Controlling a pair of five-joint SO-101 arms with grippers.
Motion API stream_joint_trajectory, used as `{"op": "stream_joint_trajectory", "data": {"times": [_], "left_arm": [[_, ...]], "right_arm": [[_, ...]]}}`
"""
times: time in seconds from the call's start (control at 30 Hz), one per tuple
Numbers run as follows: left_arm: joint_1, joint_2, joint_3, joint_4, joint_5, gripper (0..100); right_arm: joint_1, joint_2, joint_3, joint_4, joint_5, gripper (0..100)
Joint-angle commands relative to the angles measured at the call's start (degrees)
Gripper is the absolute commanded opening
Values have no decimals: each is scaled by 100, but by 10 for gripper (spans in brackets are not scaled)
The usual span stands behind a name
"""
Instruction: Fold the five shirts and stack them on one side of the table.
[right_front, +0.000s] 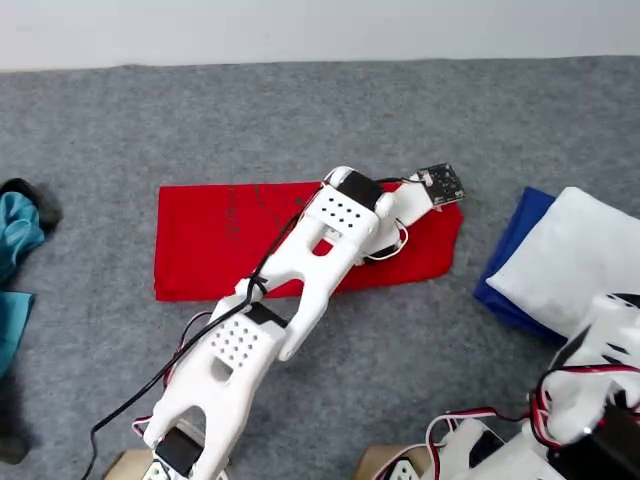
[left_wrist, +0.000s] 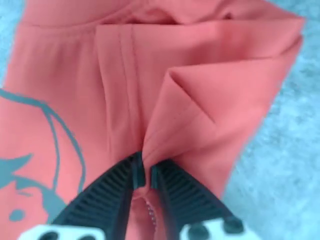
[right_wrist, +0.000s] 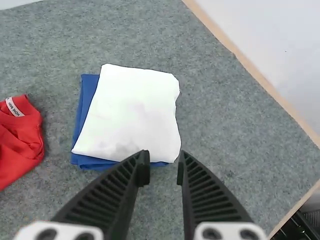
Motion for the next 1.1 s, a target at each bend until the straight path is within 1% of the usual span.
{"op": "stream_joint_trajectory", "data": {"times": [0.0, 0.13, 0.23, 0.4, 0.57, 0.67, 0.77, 0.8, 0.93, 1.07], "left_arm": [[-79, 79, -435, -62, 26, 60], [-220, 167, -734, 123, 35, 151], [-369, 176, -927, 193, 18, 170], [-624, 185, -1182, 185, 0, 173], [-659, 132, -1191, 290, -9, 170], [-624, -18, -1648, 765, 0, 161], [-475, -202, -2281, 1380, 9, 122], [-413, -246, -2404, 1468, 26, 107], [-360, -369, -2079, 1451, 44, 76], [-290, -413, -1121, 1451, 114, 76]], "right_arm": [[57, -4, -18, 224, 62, 104], [66, -4, -18, 224, 62, 104], [66, -4, -18, 224, 62, 104], [66, -4, -18, 224, 62, 104], [48, -4, -18, 224, 62, 104], [48, -4, -18, 224, 62, 104], [48, -4, -18, 224, 62, 104], [48, -4, -18, 224, 62, 104], [48, 4, -18, 224, 62, 104], [48, 13, -18, 224, 62, 104]]}}
